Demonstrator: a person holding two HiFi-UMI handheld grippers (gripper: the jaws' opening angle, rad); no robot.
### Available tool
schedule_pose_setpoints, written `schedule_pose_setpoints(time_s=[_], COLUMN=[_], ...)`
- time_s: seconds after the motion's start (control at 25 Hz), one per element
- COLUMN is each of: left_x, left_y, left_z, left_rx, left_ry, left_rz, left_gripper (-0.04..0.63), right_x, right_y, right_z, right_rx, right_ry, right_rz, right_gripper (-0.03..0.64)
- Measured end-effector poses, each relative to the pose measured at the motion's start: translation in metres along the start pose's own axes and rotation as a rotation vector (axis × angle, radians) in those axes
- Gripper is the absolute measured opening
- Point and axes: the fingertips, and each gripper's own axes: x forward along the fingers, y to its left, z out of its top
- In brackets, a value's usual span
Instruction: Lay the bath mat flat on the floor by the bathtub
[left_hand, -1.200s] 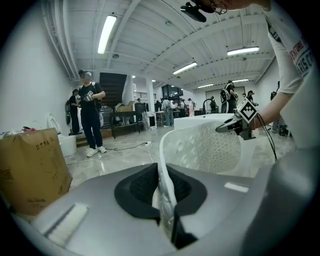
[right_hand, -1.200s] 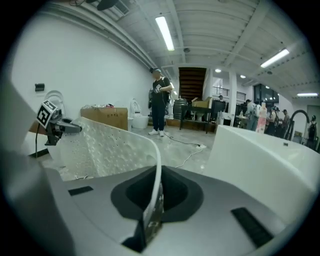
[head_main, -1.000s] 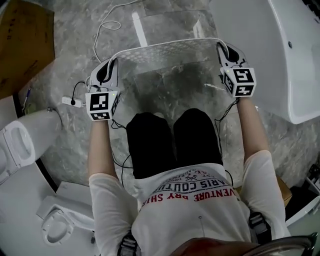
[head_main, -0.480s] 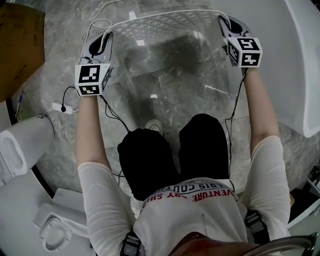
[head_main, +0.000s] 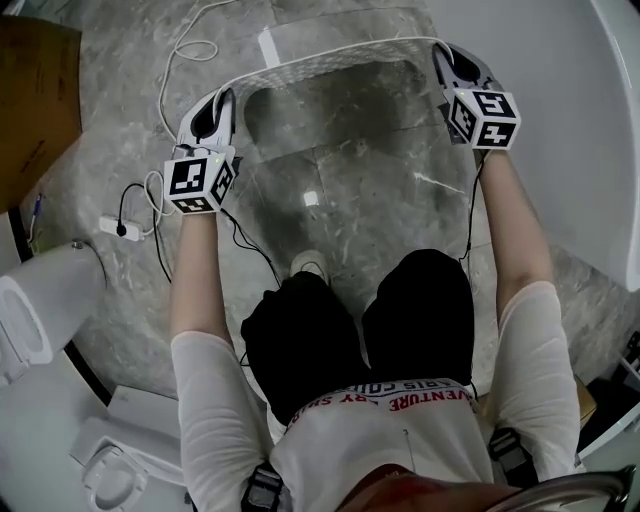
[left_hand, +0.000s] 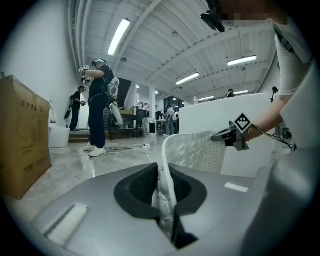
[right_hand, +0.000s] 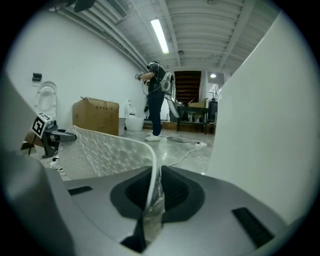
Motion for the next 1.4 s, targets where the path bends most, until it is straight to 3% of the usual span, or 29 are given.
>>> schedule_pose_setpoints(time_s=[0.24,0.52,0.68,0.88,1.2,1.4], left_x=[-0.04,-0.076,-0.089,-0.097,-0.111,-0.129], left_y=[-0.044,-0.103,-0.118,-0.12,-0.141,-0.153], left_z=[-0.046,-0.115,-0.158,-0.196,-0.247,-0.263], left_rx=[0.064,0.1,0.072,-0.011,-0.091,-0.134], left_ry=[0.133,0.286,0.363,0.442,0.518,0.573], left_rz=[-0.147,-0.258,-0.271,-0.272,-0.314,-0.338], left_gripper=[0.018,0.021,0.029,0.046,0.217,0.317], right_x=[-0.047,-0.088,-0.095,-0.1,-0.108,-0.118], right_y=[0.026,0.07,0.087,0.091,0.109,0.121], right_z=[-0.05,-0.125,-0.168,-0.212,-0.271,-0.29], right_rx=[-0.071,-0.177,-0.189,-0.119,-0.059,-0.059], right_ry=[0.109,0.29,0.375,0.45,0.567,0.632], right_rz=[0.142,0.289,0.329,0.327,0.381,0.423], right_gripper=[0.019,0.031,0.034,0.037,0.088,0.176])
